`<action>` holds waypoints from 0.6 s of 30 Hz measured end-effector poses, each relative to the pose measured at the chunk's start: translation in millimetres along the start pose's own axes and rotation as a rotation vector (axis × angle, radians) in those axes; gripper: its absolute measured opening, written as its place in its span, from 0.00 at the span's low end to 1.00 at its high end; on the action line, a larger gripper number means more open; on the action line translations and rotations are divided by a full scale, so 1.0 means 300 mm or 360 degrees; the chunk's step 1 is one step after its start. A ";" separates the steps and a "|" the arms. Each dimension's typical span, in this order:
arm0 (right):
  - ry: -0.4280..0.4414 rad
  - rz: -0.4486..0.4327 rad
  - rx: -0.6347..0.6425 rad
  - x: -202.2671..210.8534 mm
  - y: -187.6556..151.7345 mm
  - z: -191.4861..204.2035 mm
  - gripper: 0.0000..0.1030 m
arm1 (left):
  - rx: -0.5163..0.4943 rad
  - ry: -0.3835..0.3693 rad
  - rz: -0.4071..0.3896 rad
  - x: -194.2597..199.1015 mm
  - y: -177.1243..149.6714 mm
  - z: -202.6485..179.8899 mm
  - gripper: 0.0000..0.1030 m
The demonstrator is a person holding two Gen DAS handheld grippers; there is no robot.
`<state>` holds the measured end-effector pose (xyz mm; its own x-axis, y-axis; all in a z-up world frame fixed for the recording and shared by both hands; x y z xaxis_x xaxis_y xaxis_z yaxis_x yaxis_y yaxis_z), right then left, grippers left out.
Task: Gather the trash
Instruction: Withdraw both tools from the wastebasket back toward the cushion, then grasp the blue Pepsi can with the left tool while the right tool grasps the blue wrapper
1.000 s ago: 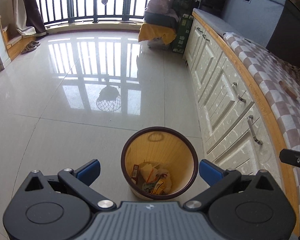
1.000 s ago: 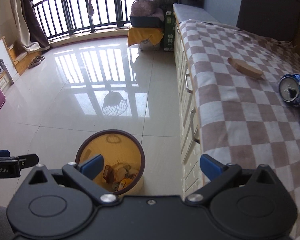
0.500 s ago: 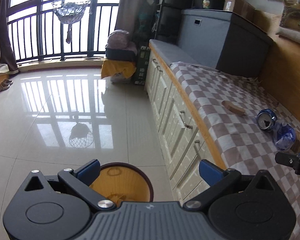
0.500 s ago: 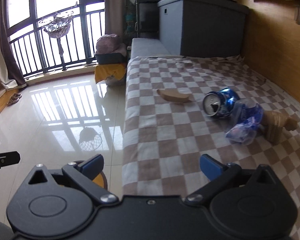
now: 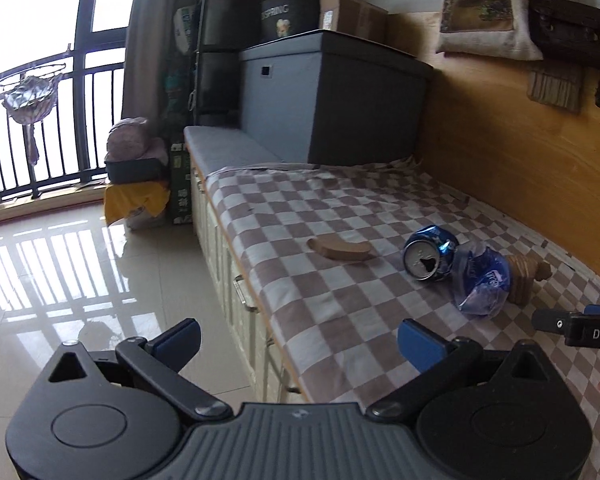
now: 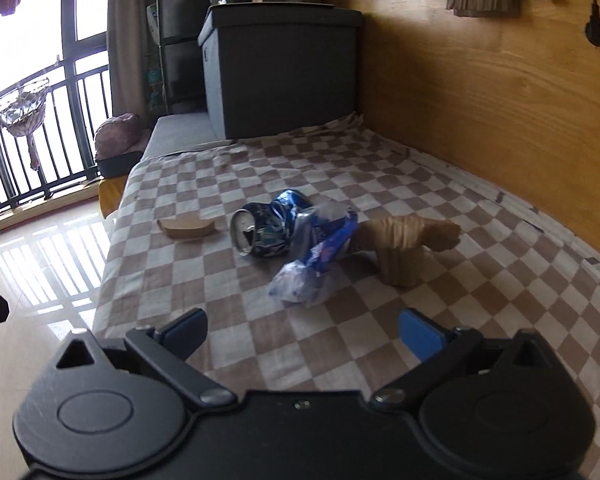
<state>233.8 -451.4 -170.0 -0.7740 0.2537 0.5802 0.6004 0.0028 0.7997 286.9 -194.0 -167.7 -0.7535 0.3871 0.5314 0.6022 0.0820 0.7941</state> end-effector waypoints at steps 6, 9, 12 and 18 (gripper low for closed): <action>-0.0050 -0.0021 -0.0080 -0.078 -0.012 -0.086 1.00 | -0.0047 -0.0122 0.0073 -0.169 -0.005 -0.130 1.00; -0.0057 -0.0045 -0.0153 -0.124 0.000 -0.116 1.00 | -0.0115 -0.0162 0.0087 -0.250 -0.006 -0.192 1.00; -0.0033 -0.0068 -0.0268 -0.179 0.016 -0.139 1.00 | -0.0138 -0.0197 0.0112 -0.326 0.001 -0.243 1.00; 0.0050 -0.0073 -0.0406 -0.292 0.039 -0.140 1.00 | -0.0122 -0.0256 0.0171 -0.477 0.037 -0.311 1.00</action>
<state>300.1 -514.1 -205.0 -0.8076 0.2288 0.5435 0.4973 -0.2312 0.8362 376.8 -334.1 -207.4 -0.6305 0.5320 0.5652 0.6503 -0.0355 0.7589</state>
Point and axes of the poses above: each gripper's, at about its wrist camera, not at the fingertips, and x roughly against the way its jaws point, z to its left, y to its top, the point moved 6 cm from there along -x, roughly the way its jaws point, and after that the axes turned 14 degrees about x, right-handed, at the moved point
